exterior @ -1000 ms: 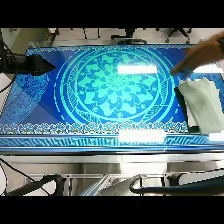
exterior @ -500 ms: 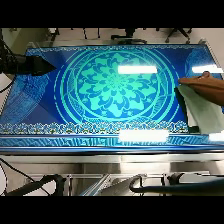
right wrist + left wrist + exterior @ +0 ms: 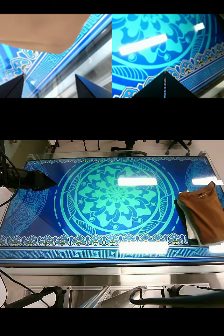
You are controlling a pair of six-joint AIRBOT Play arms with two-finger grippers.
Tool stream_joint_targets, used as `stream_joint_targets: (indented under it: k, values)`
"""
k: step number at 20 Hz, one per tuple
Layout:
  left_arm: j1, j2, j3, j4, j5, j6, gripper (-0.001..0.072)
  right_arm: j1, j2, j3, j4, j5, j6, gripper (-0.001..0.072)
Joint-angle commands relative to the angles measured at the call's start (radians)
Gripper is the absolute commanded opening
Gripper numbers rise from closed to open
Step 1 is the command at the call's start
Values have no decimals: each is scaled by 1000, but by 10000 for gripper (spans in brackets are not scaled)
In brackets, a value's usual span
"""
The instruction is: Fold the shirts.
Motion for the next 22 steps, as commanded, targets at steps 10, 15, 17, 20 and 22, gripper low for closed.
stream_joint_targets:
  k: [10,15,17,20,22]
  values:
    - [-2,22,0,-2,58,11,15,20,13,-16,561,-140,-63,21]
    - [-120,159,-250,0,128,11,15,372,197,-229,389,-345,-225,22]
    - [-197,233,-435,2,183,11,15,563,306,-425,351,-470,-233,21]
    - [-318,332,-693,10,271,19,14,786,439,-699,347,-652,-232,21]
    - [-369,374,-809,10,339,18,15,884,489,-831,346,-751,-233,22]
